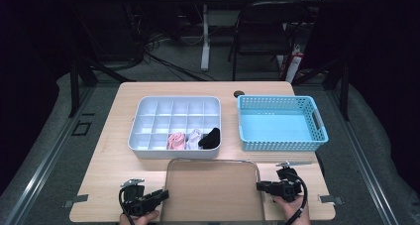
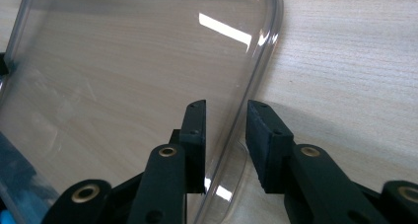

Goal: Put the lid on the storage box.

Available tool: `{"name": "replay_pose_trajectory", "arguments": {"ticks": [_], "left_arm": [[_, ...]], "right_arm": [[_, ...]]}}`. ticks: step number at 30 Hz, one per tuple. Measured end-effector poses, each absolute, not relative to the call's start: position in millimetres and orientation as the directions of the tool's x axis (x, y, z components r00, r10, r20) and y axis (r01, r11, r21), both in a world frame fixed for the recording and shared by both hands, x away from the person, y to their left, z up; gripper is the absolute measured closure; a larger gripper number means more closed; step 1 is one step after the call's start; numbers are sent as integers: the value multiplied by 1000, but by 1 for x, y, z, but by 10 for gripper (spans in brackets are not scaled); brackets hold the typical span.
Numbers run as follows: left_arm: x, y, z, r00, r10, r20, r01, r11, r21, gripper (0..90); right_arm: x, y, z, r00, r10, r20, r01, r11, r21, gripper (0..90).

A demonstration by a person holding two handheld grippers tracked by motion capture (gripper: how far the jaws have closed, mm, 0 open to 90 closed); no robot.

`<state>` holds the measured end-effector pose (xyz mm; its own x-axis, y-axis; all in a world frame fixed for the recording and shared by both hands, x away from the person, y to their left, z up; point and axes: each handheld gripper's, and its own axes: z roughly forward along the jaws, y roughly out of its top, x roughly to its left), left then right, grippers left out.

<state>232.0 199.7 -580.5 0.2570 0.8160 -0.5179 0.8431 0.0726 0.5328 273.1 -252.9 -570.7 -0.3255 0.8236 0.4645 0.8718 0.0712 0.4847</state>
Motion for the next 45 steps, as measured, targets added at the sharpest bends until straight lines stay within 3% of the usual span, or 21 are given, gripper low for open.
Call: {"name": "replay_pose_trajectory", "arguments": {"ticks": [20, 23, 45], "left_arm": [[225, 200, -580, 282, 811, -513, 817, 77, 571, 684], [225, 200, -580, 276, 810, -518, 820, 82, 566, 686], [224, 207, -568, 248, 816, -522, 814, 116, 569, 703]], "right_arm": [[274, -257, -571, -320, 788, 525, 891, 61, 451, 571], [273, -256, -572, -324, 788, 523, 889, 66, 452, 627], [266, -252, -554, -361, 791, 495, 848, 58, 526, 720]]}}
